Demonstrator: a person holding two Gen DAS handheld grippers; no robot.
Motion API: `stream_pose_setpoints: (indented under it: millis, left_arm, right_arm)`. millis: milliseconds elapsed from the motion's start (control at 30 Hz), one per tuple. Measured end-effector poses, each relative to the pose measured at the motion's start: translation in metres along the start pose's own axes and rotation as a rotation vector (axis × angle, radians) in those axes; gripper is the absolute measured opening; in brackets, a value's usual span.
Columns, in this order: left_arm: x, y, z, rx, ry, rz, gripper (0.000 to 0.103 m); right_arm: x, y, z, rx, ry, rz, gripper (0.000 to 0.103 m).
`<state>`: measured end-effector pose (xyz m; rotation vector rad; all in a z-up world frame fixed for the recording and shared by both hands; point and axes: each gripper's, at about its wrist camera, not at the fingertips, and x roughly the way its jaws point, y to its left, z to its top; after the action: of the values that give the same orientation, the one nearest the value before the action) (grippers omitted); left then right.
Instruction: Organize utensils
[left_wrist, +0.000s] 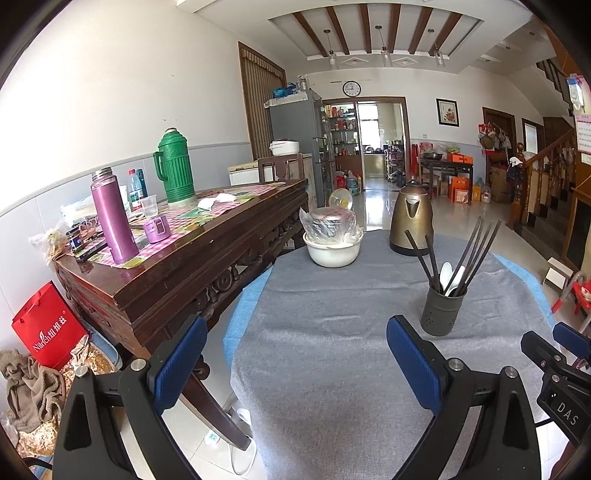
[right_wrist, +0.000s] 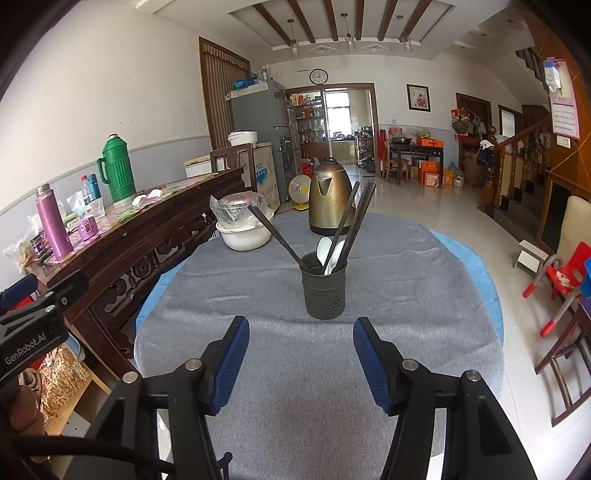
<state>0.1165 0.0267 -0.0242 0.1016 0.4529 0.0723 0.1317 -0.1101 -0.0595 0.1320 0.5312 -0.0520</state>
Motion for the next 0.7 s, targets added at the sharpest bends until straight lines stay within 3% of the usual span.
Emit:
stream_pose_setpoints:
  millis: [700]
  left_arm:
    - [-0.0038,0.0028,0.0009,0.0,-0.006,0.005,0.098]
  right_arm:
    - [-0.009,0.0009,0.0059,0.004,-0.027,-0.001,0.062]
